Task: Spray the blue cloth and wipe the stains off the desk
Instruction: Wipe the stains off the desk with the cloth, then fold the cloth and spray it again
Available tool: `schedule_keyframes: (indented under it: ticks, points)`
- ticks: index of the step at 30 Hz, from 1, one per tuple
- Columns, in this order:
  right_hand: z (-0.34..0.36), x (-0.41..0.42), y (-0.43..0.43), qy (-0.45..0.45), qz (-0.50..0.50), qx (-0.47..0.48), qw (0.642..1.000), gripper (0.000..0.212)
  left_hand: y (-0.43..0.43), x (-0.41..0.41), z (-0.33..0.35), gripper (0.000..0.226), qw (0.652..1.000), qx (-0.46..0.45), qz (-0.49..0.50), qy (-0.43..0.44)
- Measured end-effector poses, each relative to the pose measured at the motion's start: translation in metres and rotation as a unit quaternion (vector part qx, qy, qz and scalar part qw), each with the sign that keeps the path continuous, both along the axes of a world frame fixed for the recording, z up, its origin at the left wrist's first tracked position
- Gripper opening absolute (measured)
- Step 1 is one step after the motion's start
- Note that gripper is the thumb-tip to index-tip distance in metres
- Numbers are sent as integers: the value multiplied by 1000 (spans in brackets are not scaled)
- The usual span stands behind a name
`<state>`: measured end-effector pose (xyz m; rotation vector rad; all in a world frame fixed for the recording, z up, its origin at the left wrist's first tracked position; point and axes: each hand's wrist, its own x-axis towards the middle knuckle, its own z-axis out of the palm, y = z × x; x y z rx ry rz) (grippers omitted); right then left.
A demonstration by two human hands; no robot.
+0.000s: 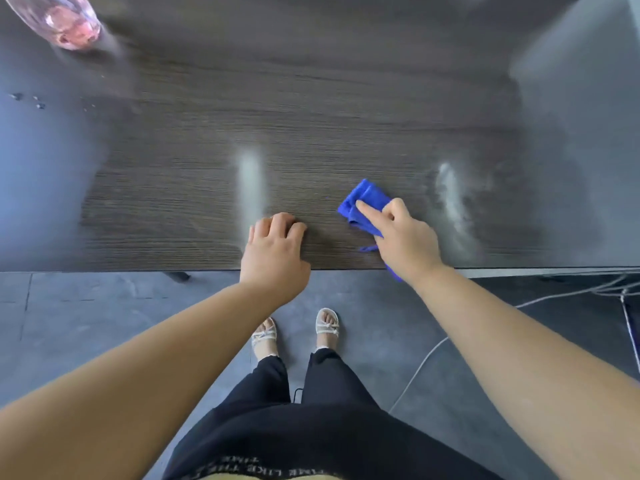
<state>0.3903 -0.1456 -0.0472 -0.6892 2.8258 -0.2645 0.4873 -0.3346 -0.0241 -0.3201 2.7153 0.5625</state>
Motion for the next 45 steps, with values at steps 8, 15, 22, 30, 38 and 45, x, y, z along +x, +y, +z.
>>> schedule_keyframes:
  ticks: [8, 15, 22, 30, 38, 45]
  points:
    - [3, -53, -13, -8, -244, -37, 969, 49, 9, -10, 1, 58, 999, -29, 14, -36]
    - [-6, -33, 36, 4, -24, -35, 999, 54, 9, -15, 2, 59, 998, -29, 37, -36]
    - [3, -9, 24, -17, -156, -23, 987, 48, 14, -14, 3, 61, 998, -33, 41, -26]
    - [4, -22, 52, -39, -144, -1, 989, 53, 0, -13, 9, 59, 998, 12, 24, -58]
    - [22, 27, -23, -209, -42, -96, 972, 40, 1, -2, 15, 41, 987, 125, 92, -31]
    - [72, 30, -86, -364, -172, -367, 838, 14, -21, 18, 60, 23, 827, 460, 322, 34]
